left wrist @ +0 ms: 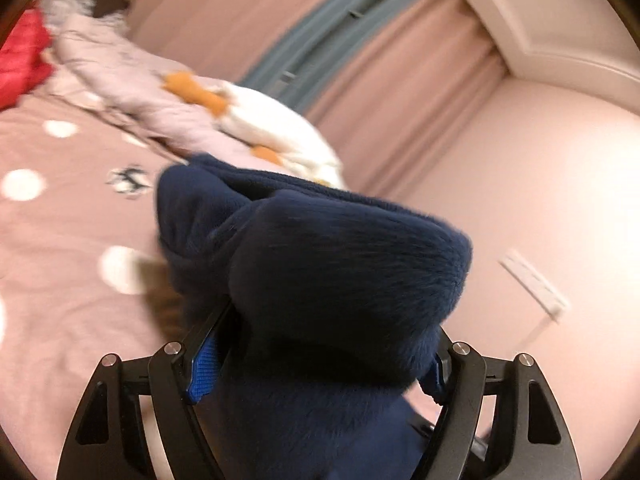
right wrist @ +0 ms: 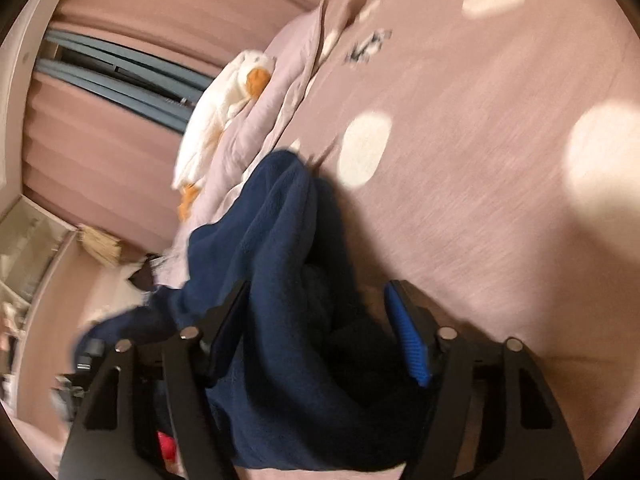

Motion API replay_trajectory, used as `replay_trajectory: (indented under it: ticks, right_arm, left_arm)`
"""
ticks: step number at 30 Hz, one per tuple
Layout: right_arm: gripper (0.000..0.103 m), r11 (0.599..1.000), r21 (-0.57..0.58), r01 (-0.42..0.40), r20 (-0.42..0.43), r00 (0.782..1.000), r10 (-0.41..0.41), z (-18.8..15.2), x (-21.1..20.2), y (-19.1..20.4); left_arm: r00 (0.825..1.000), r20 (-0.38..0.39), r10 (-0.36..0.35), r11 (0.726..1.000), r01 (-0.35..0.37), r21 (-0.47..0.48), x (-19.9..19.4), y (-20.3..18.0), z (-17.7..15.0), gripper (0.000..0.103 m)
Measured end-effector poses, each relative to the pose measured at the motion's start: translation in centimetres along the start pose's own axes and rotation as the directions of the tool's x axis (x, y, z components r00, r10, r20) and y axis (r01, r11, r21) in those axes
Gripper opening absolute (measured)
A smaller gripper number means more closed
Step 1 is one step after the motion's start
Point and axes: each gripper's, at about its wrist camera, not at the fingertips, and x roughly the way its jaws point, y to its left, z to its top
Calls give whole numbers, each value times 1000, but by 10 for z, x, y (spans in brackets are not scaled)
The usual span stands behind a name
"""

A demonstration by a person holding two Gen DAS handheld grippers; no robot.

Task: Fold large clothes

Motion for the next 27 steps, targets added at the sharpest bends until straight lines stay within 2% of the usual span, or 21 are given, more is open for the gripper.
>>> replay_trajectory:
  ticks: [2, 5, 7, 10, 13, 15, 16, 18, 19, 20, 22, 23, 24, 26, 27]
  right_arm:
    - [67, 997, -50, 59, 70, 996, -56, 3, -13, 3]
    - [68, 992, -66, 108, 149, 984, -97, 8, -31, -1]
    - [68, 993, -48, 112, 148, 983, -104, 10, -35, -8]
    - [68, 995, -15, 101, 129, 987, -98, 12, -37, -19]
    - [68, 995, -15, 102, 131, 986, -100, 14, -41, -22]
    - [68, 994, -20, 104, 146, 984, -100, 13, -44, -21]
    - [68, 994, -20, 103, 148, 984, -99, 13, -45, -21]
    - [68, 996, -16, 91, 137, 987, -88, 15, -44, -21]
    - [69, 997, -12, 82, 128, 989, -80, 15, -43, -22]
    - [69, 997, -6, 78, 116, 990, -77, 16, -40, -23]
    - [69, 997, 16, 77, 98, 992, -78, 17, -36, -27]
    - [69, 997, 23, 71, 92, 993, -73, 18, -36, -28]
    - [69, 998, 35, 61, 84, 994, -63, 18, -34, -28]
    - [69, 998, 39, 49, 76, 996, -51, 18, -33, -26]
    - [69, 998, 33, 44, 75, 996, -47, 18, -32, -24]
  left_arm:
    - [999, -29, -46, 998, 47, 30, 5, -13, -7, 78]
    - [996, -81, -26, 996, 33, 83, 22, -21, -16, 78]
    - [992, -128, -16, 994, 29, 105, 32, -23, -22, 78]
    - [984, -171, -38, 987, 64, 145, 45, -34, -33, 78]
    - [984, -177, 16, 971, 27, 236, 57, -35, -42, 78]
    - [979, -170, 108, 939, -45, 340, 61, -45, -57, 78]
    - [974, -129, 188, 898, -117, 423, 64, -51, -62, 79]
    - [950, -28, 311, 812, -250, 528, 65, -56, -69, 84]
    - [936, 10, 351, 783, -299, 545, 65, -54, -70, 95]
    - [927, 24, 375, 778, -328, 536, 65, -49, -69, 102]
    - [889, 50, 454, 787, -427, 446, 61, -30, -55, 102]
    - [873, 43, 486, 799, -463, 383, 57, -19, -50, 102]
    - [864, 19, 503, 822, -485, 298, 54, -4, -41, 102]
    - [861, -54, 506, 862, -502, 65, 45, 37, -24, 102]
    - [871, -102, 480, 870, -488, -74, 39, 61, -20, 102]
